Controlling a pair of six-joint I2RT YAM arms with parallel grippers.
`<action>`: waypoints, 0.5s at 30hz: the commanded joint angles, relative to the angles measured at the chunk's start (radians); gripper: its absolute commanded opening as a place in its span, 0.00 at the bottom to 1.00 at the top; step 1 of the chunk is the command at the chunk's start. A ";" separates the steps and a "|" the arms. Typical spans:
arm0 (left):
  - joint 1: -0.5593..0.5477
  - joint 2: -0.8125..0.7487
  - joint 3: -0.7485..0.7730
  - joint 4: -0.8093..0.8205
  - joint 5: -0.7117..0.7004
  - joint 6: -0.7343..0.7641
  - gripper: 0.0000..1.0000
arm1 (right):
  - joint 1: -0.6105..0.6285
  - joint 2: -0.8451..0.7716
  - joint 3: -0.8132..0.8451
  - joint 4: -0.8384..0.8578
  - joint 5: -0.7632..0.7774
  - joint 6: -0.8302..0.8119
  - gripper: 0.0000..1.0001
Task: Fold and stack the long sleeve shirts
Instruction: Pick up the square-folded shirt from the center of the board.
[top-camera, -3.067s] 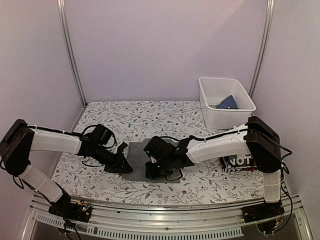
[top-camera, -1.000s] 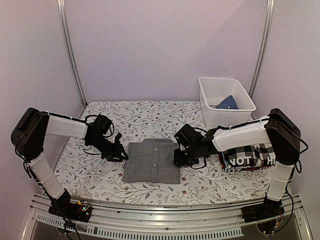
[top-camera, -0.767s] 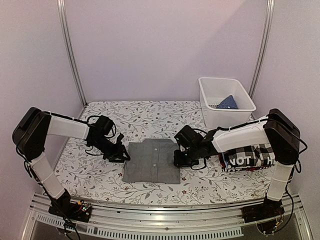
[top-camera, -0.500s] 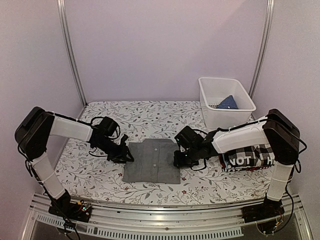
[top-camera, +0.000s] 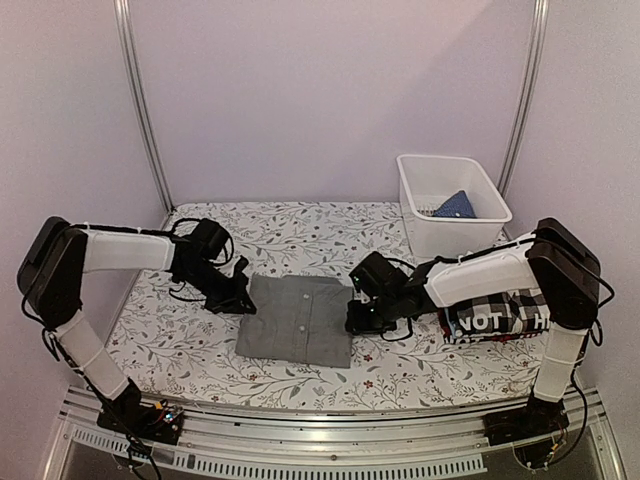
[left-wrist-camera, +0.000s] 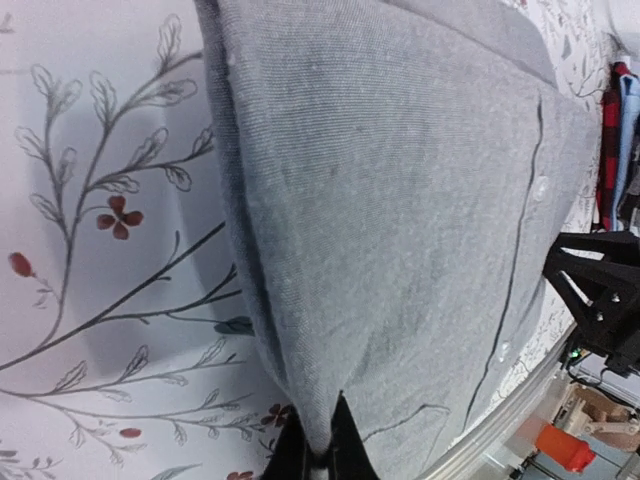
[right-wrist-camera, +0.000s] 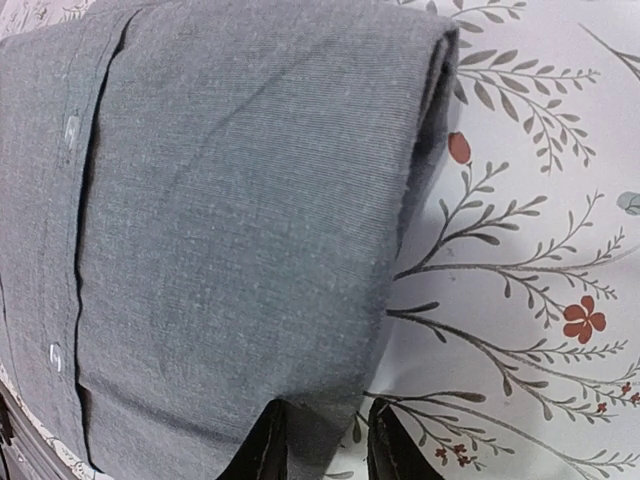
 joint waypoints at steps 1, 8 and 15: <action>0.058 -0.089 0.070 -0.171 -0.057 0.121 0.00 | -0.001 -0.060 0.047 -0.002 0.009 0.001 0.27; 0.106 -0.118 0.171 -0.304 -0.070 0.221 0.00 | 0.019 0.028 0.187 0.015 -0.010 -0.001 0.21; 0.115 -0.133 0.247 -0.354 -0.051 0.232 0.00 | 0.017 0.164 0.319 0.014 0.011 -0.005 0.11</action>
